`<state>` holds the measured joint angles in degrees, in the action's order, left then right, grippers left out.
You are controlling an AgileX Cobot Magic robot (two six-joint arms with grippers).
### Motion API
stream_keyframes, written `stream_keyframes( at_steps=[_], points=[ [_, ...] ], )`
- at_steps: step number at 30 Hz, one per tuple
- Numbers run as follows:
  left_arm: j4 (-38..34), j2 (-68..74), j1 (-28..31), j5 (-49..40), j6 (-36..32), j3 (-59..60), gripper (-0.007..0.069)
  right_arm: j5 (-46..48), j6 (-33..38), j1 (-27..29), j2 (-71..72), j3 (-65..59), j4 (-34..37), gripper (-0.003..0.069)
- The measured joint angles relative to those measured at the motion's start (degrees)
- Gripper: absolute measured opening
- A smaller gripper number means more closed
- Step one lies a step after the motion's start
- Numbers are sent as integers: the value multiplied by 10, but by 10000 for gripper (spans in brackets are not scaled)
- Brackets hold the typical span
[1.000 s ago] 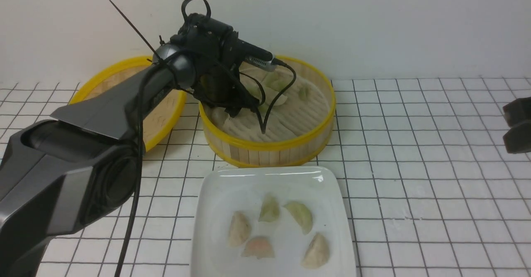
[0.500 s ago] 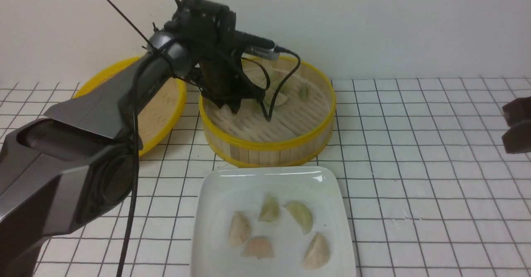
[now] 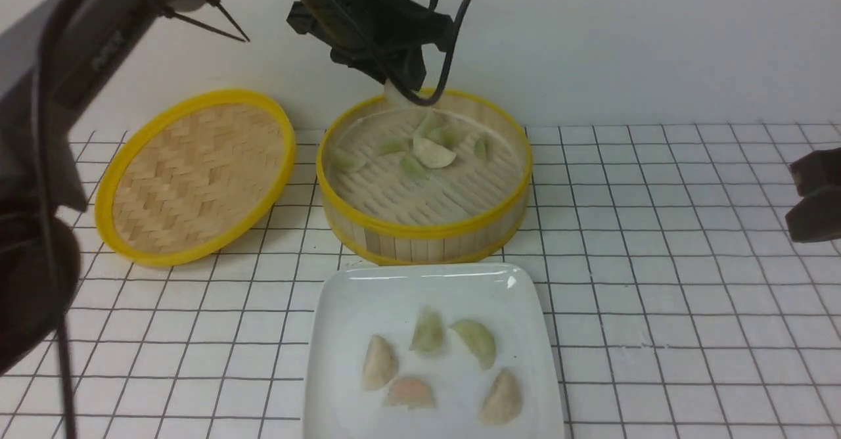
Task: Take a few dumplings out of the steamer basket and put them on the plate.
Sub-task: Use the left arm to put the dumpling into the plate
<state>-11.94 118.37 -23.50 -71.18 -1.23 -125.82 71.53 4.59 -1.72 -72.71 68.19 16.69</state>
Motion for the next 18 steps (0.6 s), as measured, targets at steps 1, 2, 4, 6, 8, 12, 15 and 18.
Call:
stream_keyframes(
  at_steps=[1, 2, 4, 6, 8, 12, 15, 18],
  points=[
    [-3, -34, -14, -1, 0, 66, 183, 0, 6, 0, 0, 0, 12, 0],
    [-3, -47, -22, -1, 0, 101, 183, 0, 10, 0, 0, 0, 17, 0],
    [-5, -57, -35, -3, 0, 155, 183, 0, 28, 0, 0, 0, 27, 0],
    [-5, -56, -45, -3, 0, 196, 183, 0, 37, 0, 0, 0, 30, 0],
    [3, -39, -56, -3, -4, 234, 183, 0, 47, 0, 0, 0, 31, 0],
    [35, 8, -64, 0, -5, 247, 183, 0, 51, 0, 0, 0, 32, 0],
    [56, 32, -64, 8, -5, 247, 186, -1, 52, 0, 0, 0, 32, 0],
    [67, 54, -64, 10, -5, 247, 240, -15, 53, 0, -1, 0, 36, 0]
  ],
)
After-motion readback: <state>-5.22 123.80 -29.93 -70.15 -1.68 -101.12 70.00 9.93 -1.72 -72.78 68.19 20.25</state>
